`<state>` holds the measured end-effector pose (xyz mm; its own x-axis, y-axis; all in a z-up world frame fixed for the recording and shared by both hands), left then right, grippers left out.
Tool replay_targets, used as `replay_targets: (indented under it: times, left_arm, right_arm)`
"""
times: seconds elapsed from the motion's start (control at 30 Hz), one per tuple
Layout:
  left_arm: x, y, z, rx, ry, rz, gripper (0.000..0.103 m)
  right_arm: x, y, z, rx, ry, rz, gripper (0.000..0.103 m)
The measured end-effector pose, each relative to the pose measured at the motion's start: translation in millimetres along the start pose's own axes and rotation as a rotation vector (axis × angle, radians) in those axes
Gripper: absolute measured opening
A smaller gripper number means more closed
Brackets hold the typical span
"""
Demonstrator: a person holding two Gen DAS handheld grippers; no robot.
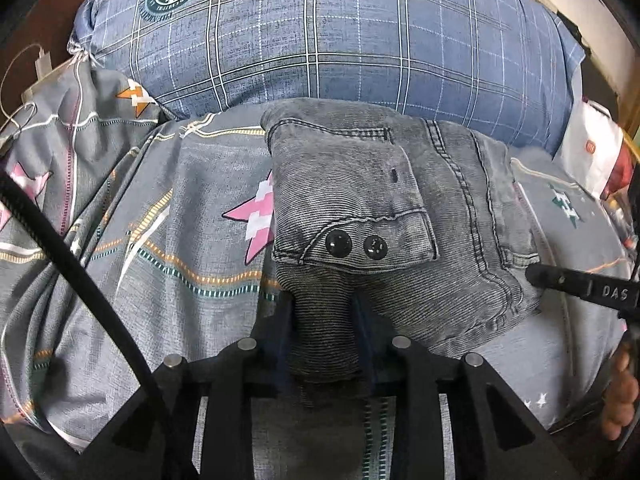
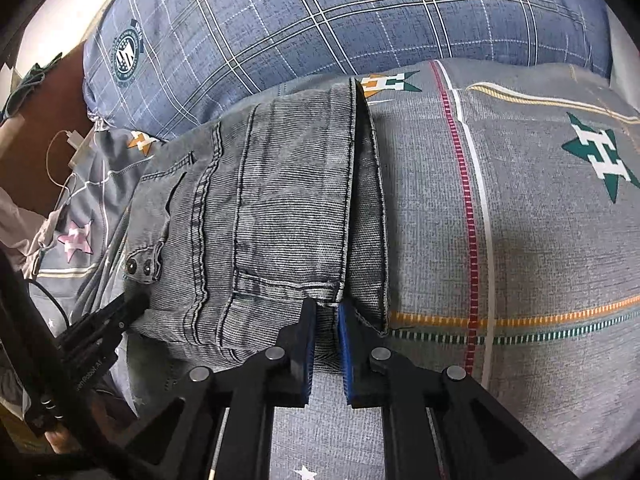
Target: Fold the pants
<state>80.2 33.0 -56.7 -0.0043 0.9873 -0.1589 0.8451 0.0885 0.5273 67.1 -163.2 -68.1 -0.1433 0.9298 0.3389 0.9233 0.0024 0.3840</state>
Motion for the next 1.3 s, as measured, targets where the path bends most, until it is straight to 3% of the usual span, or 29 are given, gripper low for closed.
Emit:
replay_targets:
  times: [0.07, 0.1, 0.2, 0.23, 0.27, 0.3, 0.33, 0.4, 0.53, 0.73, 0.97, 1.17, 1.3]
  left_arm:
    - [11.0, 0.5, -4.7, 0.017, -0.043, -0.065, 0.038]
    - [15.9, 2.1, -7.4, 0.019, -0.060, -0.103, 0.046]
    - [23.5, 3.7, -26.5, -0.060, -0.029, -0.133, 0.059]
    - [22.8, 2.5, -34.6, -0.094, -0.006, -0.121, 0.063]
    - [20.5, 0.6, -42.9, -0.124, 0.011, -0.106, 0.074]
    - [18.2, -1.4, -50.8, -0.156, 0.024, -0.091, 0.079]
    - [15.7, -4.4, -58.8, -0.189, 0.036, -0.081, 0.079]
    - [9.3, -13.4, -74.6, -0.248, 0.065, -0.055, 0.079]
    - [0.2, -22.3, -92.2, -0.308, 0.119, -0.008, 0.082]
    - [6.1, -36.4, -103.9, -0.358, 0.157, -0.038, 0.083]
    - [14.6, -50.0, -93.5, -0.310, 0.188, -0.057, 0.083]
    - [13.8, -50.2, -105.1, -0.378, 0.271, -0.011, 0.083]
    - [26.6, -47.0, -115.3, -0.383, 0.283, -0.058, 0.088]
  right_arm:
    - [-1.2, -0.9, -1.9, -0.011, 0.012, 0.000, 0.014]
    - [-4.5, -3.2, -3.9, -0.021, 0.024, 0.006, 0.015]
    - [-9.8, -7.6, -19.5, -0.078, 0.066, 0.051, 0.021]
    - [-8.6, -8.6, -27.5, -0.107, 0.080, 0.055, 0.030]
    - [-7.0, -10.1, -35.1, -0.133, 0.086, 0.055, 0.040]
    - [-4.0, -13.5, -45.9, -0.174, 0.078, 0.053, 0.068]
    - [-2.0, -17.1, -52.7, -0.201, 0.066, 0.052, 0.086]
    - [6.2, -30.7, -70.1, -0.268, 0.048, 0.033, 0.087]
    - [24.5, -54.5, -89.9, -0.311, 0.039, -0.009, 0.087]
    - [49.2, -74.6, -106.9, -0.378, -0.044, -0.101, 0.087]
    - [68.1, -79.2, -101.9, -0.385, -0.100, -0.197, 0.087]
    - [69.0, -77.9, -96.0, -0.385, -0.096, -0.200, 0.087]
    - [66.4, -71.6, -92.8, -0.388, -0.070, -0.171, 0.087]
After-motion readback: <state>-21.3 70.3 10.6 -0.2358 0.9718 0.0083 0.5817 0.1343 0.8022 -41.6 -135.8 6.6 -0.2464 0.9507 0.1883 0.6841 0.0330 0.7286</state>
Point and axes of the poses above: each gripper's, at about its wrist camera, not at the fingertips, and z roughly the way its jaws point, x to its left, y to its top, the point moved 5 cm from there along z, roughly the way its jaws point, and after that the axes turned 5 degrees about -z, right-handed, at the moved point
